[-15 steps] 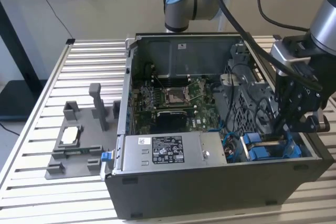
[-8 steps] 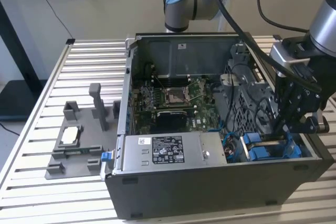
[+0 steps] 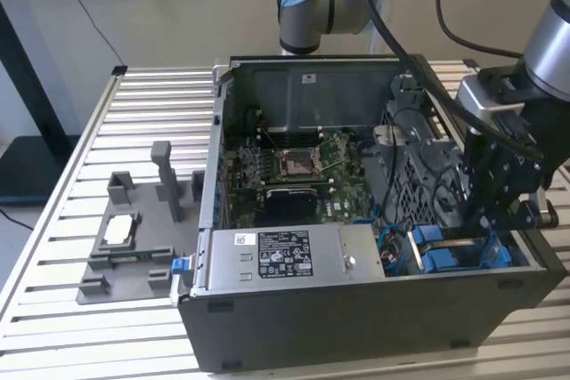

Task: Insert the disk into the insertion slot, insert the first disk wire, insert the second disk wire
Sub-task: 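Insert the first disk wire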

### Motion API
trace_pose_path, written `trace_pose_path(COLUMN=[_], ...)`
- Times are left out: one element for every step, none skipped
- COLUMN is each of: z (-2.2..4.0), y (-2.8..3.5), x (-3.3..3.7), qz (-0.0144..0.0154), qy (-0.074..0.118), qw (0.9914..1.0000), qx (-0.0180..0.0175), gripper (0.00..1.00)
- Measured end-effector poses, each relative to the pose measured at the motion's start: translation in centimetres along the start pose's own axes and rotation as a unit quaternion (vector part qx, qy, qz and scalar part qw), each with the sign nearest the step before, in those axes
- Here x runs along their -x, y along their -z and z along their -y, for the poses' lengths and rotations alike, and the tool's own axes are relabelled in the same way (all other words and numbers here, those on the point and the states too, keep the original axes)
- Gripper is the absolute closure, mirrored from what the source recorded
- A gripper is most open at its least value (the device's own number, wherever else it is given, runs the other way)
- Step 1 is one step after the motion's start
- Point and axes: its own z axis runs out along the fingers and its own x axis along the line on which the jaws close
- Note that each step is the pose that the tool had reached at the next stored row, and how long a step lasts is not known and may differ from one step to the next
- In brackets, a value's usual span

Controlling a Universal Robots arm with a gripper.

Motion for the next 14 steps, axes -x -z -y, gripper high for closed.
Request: trace_pose_path(z=[0.00,0.00,0.01,0.01,0.02,0.02,0.03,0.04,0.05,0.05,0.06,0.06,0.07,0.08], y=[0.06,0.15,0.44,0.82,1.20,1.53,1.90,2.32,2.71,3.03,3.34,3.68,4.03,4.36], x=[0.01,0.00,0.03,0.04,0.06,0.08,0.11,0.13,0.15,0.18,0.20,0.22,0.24,0.26], qz=[-0.0006,-0.0008,-0.0007,-0.0005,-0.0008,-0.0007,-0.0007,-0.0008,-0.0007,-0.0006,-0.0007,-0.0008,-0.0007,-0.0007], qy=[0.000,0.000,0.000,0.000,0.000,0.000,0.000,0.000,0.000,0.000,0.000,0.000,0.000,0.000], qw=[1.00000,1.00000,1.00000,1.00000,1.00000,1.00000,1.00000,1.00000,1.00000,1.00000,1.00000,1.00000,1.00000,1.00000], qx=[0.0000,0.0000,0.0001,0.0003,0.0003,0.0003,0.0004,0.0004,0.0003,0.0004,0.0004,0.0004,0.0004,0.0004], gripper=[0.73,0.73,0.73,0.73,0.73,0.73,0.73,0.73,0.73,0.73,0.73,0.73,0.73,0.73])
